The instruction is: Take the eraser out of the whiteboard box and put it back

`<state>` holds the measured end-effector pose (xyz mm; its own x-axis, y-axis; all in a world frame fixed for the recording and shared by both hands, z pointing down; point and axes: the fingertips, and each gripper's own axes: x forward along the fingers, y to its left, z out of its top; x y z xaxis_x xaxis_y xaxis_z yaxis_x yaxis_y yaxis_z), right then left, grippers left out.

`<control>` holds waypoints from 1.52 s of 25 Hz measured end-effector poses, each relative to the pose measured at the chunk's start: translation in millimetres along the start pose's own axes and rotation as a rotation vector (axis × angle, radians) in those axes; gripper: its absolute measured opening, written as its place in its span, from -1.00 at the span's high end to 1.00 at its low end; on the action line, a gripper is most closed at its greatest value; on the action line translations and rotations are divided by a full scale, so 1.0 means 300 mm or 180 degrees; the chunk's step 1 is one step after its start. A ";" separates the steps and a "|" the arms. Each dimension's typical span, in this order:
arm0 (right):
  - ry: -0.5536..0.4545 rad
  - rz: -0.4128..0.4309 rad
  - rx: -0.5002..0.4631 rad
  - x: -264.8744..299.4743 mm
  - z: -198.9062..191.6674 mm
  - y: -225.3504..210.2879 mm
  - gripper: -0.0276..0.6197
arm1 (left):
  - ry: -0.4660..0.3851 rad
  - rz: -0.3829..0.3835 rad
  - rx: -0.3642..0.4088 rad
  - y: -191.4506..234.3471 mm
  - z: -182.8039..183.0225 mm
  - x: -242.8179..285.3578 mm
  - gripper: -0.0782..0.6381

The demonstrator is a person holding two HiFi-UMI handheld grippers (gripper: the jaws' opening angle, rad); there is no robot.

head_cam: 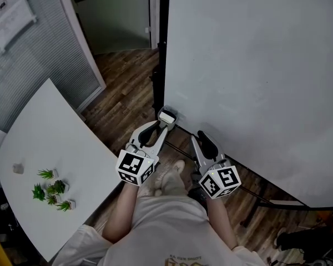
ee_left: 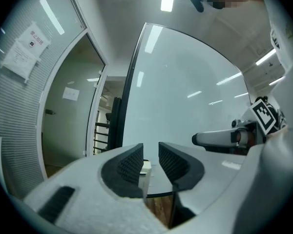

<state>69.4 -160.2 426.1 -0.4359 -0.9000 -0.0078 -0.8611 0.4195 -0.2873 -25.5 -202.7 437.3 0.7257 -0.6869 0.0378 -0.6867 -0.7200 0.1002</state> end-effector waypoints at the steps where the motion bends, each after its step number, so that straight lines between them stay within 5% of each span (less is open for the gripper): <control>1: -0.0061 -0.0037 0.0003 -0.013 0.010 -0.004 0.59 | -0.0010 -0.0004 0.0008 -0.009 0.006 -0.006 0.51; 7: -0.0186 -0.0104 0.0010 -0.069 0.032 -0.006 0.88 | -0.0127 0.0188 0.0053 -0.011 0.035 -0.062 0.76; 15: -0.0141 -0.0226 -0.0109 -0.108 0.026 -0.019 0.88 | -0.0168 0.0336 0.0097 -0.004 0.049 -0.090 0.76; 38: 0.0085 -0.0037 -0.0252 -0.120 -0.003 0.016 0.88 | -0.0153 0.0403 0.0113 -0.011 0.047 -0.098 0.76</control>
<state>80.7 -125.8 425.9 -0.4316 -0.9018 0.0209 -0.8837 0.4181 -0.2105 -45.0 -181.5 422.0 0.6310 -0.7758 0.0000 -0.7743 -0.6297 0.0624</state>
